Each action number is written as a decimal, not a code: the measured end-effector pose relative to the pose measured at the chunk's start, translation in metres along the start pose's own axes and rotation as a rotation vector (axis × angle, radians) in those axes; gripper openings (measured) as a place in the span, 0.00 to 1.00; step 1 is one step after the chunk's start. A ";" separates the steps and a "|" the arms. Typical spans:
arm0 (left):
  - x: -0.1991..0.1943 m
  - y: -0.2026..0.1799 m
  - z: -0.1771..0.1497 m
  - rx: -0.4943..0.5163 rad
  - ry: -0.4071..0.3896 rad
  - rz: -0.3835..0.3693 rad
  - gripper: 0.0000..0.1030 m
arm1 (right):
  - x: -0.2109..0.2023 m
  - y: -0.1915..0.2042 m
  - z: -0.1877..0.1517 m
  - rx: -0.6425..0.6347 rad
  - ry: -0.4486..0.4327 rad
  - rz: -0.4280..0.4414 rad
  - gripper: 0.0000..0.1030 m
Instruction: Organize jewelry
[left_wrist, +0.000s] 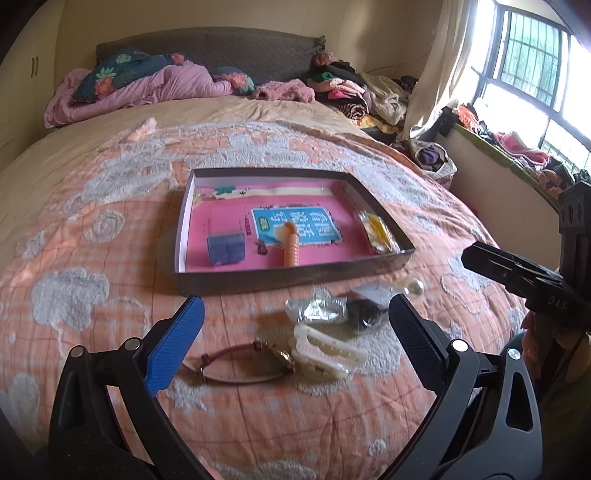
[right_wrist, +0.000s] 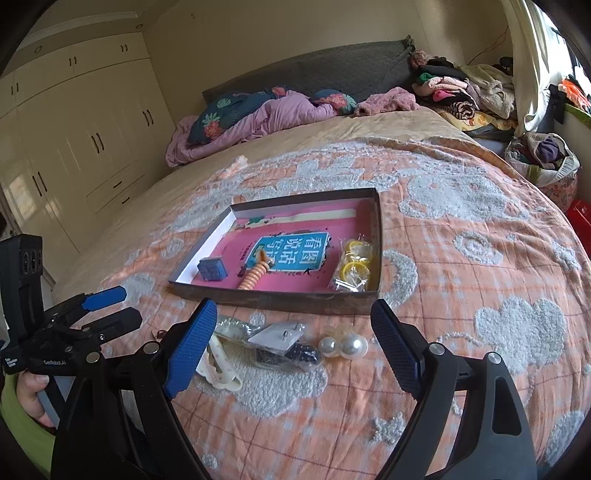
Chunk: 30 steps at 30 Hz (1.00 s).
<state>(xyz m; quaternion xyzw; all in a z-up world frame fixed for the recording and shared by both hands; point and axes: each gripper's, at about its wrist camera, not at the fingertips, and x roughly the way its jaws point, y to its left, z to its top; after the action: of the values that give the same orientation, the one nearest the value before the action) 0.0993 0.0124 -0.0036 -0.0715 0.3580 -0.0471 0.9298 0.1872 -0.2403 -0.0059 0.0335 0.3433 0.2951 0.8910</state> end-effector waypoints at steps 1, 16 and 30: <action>0.000 0.000 -0.002 0.004 0.006 0.000 0.91 | 0.001 0.000 -0.001 -0.001 0.004 0.002 0.82; 0.009 -0.017 -0.039 0.067 0.103 -0.034 0.76 | 0.001 -0.001 -0.008 0.003 0.028 0.004 0.82; 0.021 -0.018 -0.059 0.057 0.183 -0.102 0.34 | 0.013 0.003 -0.021 -0.010 0.086 0.012 0.82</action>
<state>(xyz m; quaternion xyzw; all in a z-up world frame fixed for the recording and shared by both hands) 0.0743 -0.0142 -0.0579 -0.0588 0.4359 -0.1111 0.8912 0.1799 -0.2335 -0.0285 0.0181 0.3797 0.3033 0.8738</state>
